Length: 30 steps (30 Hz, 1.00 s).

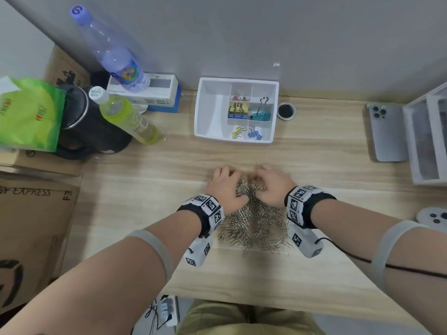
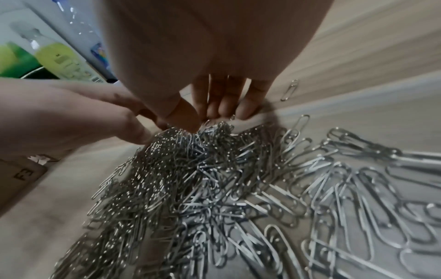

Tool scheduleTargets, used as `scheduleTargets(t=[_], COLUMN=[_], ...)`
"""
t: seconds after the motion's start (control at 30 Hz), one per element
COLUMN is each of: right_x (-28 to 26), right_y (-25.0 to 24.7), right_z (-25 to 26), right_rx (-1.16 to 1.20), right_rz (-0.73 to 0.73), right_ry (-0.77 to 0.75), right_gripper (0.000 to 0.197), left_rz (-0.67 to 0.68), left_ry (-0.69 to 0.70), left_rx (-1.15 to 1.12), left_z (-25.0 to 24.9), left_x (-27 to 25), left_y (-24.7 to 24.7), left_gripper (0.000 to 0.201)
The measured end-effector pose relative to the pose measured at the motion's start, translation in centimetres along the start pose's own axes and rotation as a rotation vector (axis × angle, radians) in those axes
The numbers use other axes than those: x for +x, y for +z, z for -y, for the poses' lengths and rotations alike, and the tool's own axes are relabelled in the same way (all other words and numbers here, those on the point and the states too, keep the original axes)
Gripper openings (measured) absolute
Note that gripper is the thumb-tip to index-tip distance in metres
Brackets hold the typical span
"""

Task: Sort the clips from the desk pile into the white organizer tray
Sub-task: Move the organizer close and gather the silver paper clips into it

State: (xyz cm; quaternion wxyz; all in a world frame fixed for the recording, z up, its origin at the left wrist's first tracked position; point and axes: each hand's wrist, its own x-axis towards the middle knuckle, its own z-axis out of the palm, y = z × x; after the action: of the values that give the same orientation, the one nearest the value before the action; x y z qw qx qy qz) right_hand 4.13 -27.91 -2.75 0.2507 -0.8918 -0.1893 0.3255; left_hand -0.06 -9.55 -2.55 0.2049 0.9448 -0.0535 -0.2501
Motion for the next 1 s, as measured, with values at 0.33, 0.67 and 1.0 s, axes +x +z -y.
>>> scheduleTargets(t=[0.33, 0.67, 1.0], right_x=[-0.3, -1.5, -4.4], right_y=[-1.7, 0.3, 0.2], right_z=[-0.3, -0.5, -2.7], right_rx=[-0.017, -0.085, -0.086], right_rz=[-0.258, 0.053, -0.273], right_ry=[0.17, -0.01, 0.385], right_gripper=[0.037, 0.046, 0.06], left_rz=[-0.056, 0.097, -0.109], left_ry=[-0.022, 0.071, -0.304], left_rx=[-0.009, 0.039, 0.025], left_z=[0.6, -0.6, 1.6], left_x=[0.1, 0.1, -2.5], left_y=[-1.9, -1.1, -1.7], left_gripper=[0.06, 0.062, 0.055])
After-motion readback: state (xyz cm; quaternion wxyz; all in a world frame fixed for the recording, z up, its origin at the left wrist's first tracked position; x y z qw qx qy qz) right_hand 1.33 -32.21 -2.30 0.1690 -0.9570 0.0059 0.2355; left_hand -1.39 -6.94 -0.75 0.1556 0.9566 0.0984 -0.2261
